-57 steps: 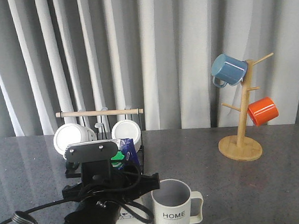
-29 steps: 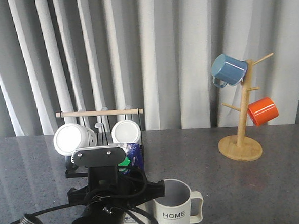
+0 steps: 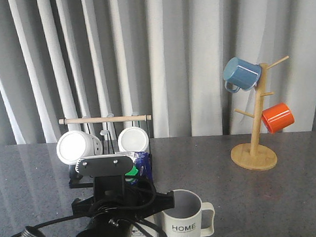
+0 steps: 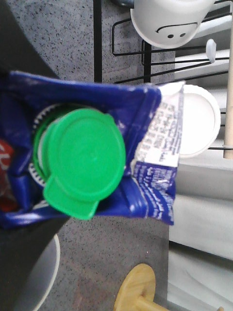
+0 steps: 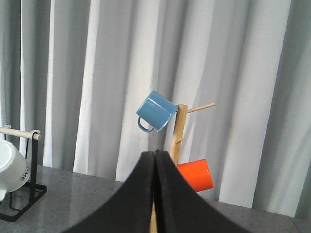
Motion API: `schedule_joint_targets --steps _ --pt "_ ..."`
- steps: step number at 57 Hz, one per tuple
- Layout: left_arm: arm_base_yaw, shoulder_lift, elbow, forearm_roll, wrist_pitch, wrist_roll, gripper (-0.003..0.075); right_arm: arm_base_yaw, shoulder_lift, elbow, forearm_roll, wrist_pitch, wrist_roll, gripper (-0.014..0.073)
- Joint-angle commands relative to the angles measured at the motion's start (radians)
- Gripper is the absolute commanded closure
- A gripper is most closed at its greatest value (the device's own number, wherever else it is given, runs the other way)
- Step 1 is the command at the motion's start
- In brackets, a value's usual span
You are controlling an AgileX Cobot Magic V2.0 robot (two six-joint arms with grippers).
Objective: Place milk next to cup
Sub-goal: 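Lift the milk carton with the left gripper and carry it beside the mug, then set the carton down, open the left gripper and withdraw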
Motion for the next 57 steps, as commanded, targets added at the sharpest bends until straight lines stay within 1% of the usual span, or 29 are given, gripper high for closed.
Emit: schedule_joint_targets --steps 1,4,8,15,19,22,23,34,42,49,54,56,57 --pt "-0.003 -0.028 -0.017 0.01 -0.004 -0.009 0.0524 -0.005 -0.005 -0.031 -0.007 -0.076 -0.009 0.0602" --pt "-0.003 -0.028 -0.017 0.01 -0.001 -0.009 0.0486 -0.005 -0.005 -0.031 -0.007 -0.076 -0.009 0.0602" --pt "-0.003 -0.029 -0.017 0.009 -0.001 -0.009 0.0402 -0.005 -0.005 -0.031 -0.007 -0.077 -0.009 0.0602" --pt "-0.003 -0.029 -0.017 0.009 0.005 -0.008 0.0202 -0.005 -0.005 -0.031 -0.007 -0.077 -0.009 0.0602" --pt "-0.003 -0.029 -0.017 0.009 0.008 -0.007 0.0071 -0.005 -0.005 -0.031 -0.007 -0.077 -0.009 0.0602" --pt "-0.003 -0.031 -0.017 0.01 0.011 -0.007 -0.0002 -0.005 -0.005 -0.031 -0.007 -0.077 -0.009 0.0602" --pt "-0.003 -0.032 -0.017 0.011 0.014 -0.004 -0.0015 -0.005 -0.005 -0.031 -0.007 -0.077 -0.009 0.0602" --pt "-0.003 -0.052 -0.017 0.02 0.031 -0.001 0.0001 -0.005 -0.005 -0.031 -0.007 -0.077 -0.009 0.0602" --pt "-0.003 -0.121 -0.017 0.025 0.048 0.016 0.0019 -0.005 -0.005 -0.031 -0.007 -0.077 -0.009 0.0602" --pt "-0.003 -0.217 -0.017 0.075 0.047 0.018 0.004 -0.005 -0.005 -0.031 -0.007 -0.077 -0.009 0.0602" --pt "-0.003 -0.3 -0.017 0.161 0.049 0.018 0.0102 -0.005 -0.005 -0.031 -0.007 -0.077 -0.009 0.0602" --pt "-0.003 -0.333 -0.017 0.191 0.051 0.016 0.0156 -0.005 -0.005 -0.031 -0.007 -0.077 -0.009 0.0602" --pt "-0.003 -0.346 -0.017 0.202 0.051 0.016 0.0198 -0.005 -0.005 -0.031 -0.007 -0.078 -0.009 0.0602"
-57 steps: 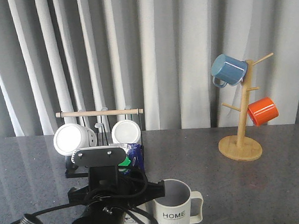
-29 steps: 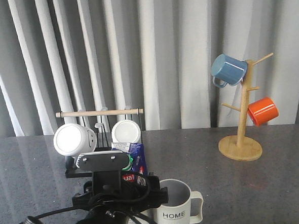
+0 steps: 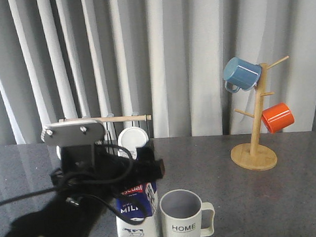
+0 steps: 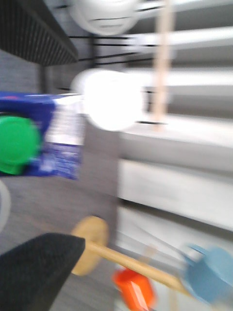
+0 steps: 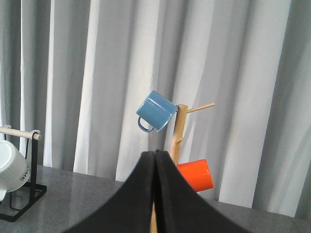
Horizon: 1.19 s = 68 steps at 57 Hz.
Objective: Place milk next to cup
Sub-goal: 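Set the carton down, open the left gripper and withdraw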
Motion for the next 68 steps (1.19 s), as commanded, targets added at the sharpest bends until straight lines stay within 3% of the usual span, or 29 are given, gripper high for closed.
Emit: schedule_joint_targets --steps 1,5,9,26,30,35,45,53,60,68 --pt "-0.003 -0.136 -0.027 0.133 -0.025 0.002 0.023 -0.005 -0.005 -0.031 -0.007 -0.078 -0.009 0.0602" --pt "-0.003 -0.187 -0.027 0.167 -0.023 0.002 0.0448 -0.005 -0.005 -0.031 -0.007 -0.077 -0.009 0.0602" --pt "-0.003 -0.222 -0.027 0.169 -0.023 0.002 0.0727 -0.005 -0.005 -0.031 -0.007 -0.077 -0.009 0.0602" --pt "-0.003 -0.257 -0.027 0.164 -0.046 0.001 0.0728 -0.005 -0.005 -0.031 -0.007 -0.077 -0.009 0.0602" --pt "-0.007 -0.259 -0.041 0.164 -0.063 -0.092 0.0727 -0.005 -0.005 -0.031 -0.007 -0.077 -0.009 0.0602" --pt "-0.02 -0.259 -0.092 0.179 -0.037 -0.327 0.0727 -0.005 -0.005 -0.031 -0.007 -0.077 -0.009 0.0602" --pt "-0.069 -0.257 -0.192 0.442 0.288 -0.613 0.0727 -0.005 -0.005 -0.031 -0.007 -0.077 -0.009 0.0602" --pt "-0.113 -0.254 -0.178 0.665 0.516 -0.702 0.0727 -0.005 -0.005 -0.031 -0.007 -0.077 -0.009 0.0602" --pt "-0.112 -0.296 -0.057 0.902 0.762 -0.715 0.0727 -0.005 -0.005 -0.031 -0.007 -0.077 -0.009 0.0602" --pt "-0.04 -0.45 0.202 1.041 0.749 -0.782 0.0727 -0.005 -0.005 -0.031 -0.007 -0.077 -0.009 0.0602"
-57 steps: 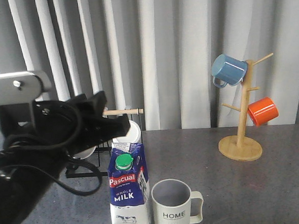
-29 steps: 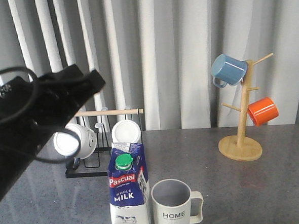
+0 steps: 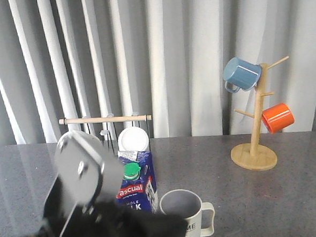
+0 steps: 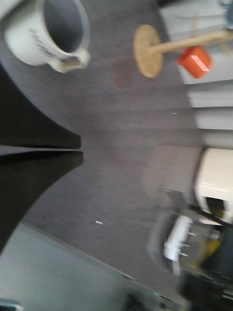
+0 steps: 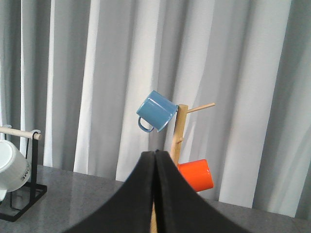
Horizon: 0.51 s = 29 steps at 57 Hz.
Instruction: Place milk next to cup
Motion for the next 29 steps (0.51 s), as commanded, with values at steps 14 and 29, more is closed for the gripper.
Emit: schedule_joint_targets --steps 14,29 --pt "0.485 -0.551 0.492 0.104 -0.392 -0.043 0.0727 -0.005 -0.005 -0.031 -0.007 -0.077 -0.009 0.0602" --pt "0.782 -0.941 0.798 0.111 -0.436 -0.145 0.0727 -0.005 -0.005 -0.031 -0.007 -0.077 -0.009 0.0602"
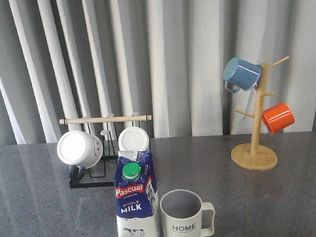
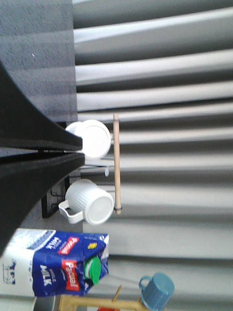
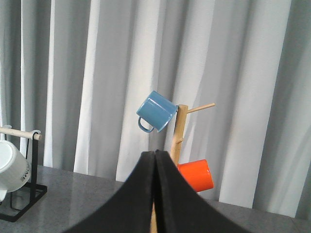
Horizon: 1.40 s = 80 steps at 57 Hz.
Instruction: Place milk next to cup
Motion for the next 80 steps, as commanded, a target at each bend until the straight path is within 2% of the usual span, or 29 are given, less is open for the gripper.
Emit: schedule_joint_targets --steps 1,10,17,28,80 --pt "0.058 -0.099 0.067 0.017 -0.05 -0.079 0.0727 -0.005 -0.005 -0.031 -0.007 -0.077 -0.009 0.0602" --pt "0.104 -0.248 0.194 0.081 0.013 -0.178 0.0727 -0.005 -0.005 -0.031 -0.007 -0.077 -0.009 0.0602" --pt "0.124 -0.314 0.229 0.089 0.084 -0.196 0.0727 -0.005 -0.005 -0.031 -0.007 -0.077 -0.009 0.0602" --pt "0.125 -0.311 0.229 0.178 0.135 -0.195 0.0727 -0.005 -0.005 -0.031 -0.007 -0.077 -0.009 0.0602" --pt "0.125 -0.31 0.225 0.177 0.148 -0.195 0.0727 -0.005 -0.005 -0.031 -0.007 -0.074 -0.01 0.0602"
